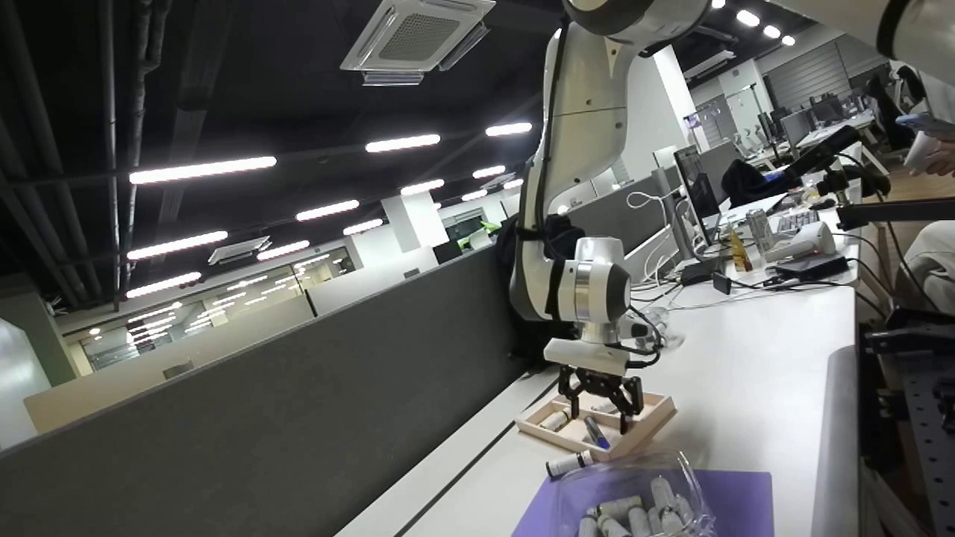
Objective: Remove the marker from the tray and put it on the table
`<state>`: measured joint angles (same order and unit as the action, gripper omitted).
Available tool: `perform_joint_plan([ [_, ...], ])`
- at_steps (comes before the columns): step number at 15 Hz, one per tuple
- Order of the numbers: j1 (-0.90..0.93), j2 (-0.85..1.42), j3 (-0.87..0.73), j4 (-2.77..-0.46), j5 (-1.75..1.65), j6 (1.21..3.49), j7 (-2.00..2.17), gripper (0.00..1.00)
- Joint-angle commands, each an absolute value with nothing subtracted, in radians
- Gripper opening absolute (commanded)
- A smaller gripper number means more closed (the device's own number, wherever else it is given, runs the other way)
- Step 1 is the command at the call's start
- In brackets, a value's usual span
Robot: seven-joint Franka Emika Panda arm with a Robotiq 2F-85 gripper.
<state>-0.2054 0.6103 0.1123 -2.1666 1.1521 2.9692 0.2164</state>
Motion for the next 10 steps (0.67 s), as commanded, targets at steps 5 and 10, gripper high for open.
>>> perform_joint_plan([
  [5, -0.153, 0.684, 0.053, -2.096, 1.081, 2.948, 0.323, 0.73],
  [10, -0.134, 0.682, 0.038, -2.084, 1.061, 2.951, 0.326, 0.43],
])
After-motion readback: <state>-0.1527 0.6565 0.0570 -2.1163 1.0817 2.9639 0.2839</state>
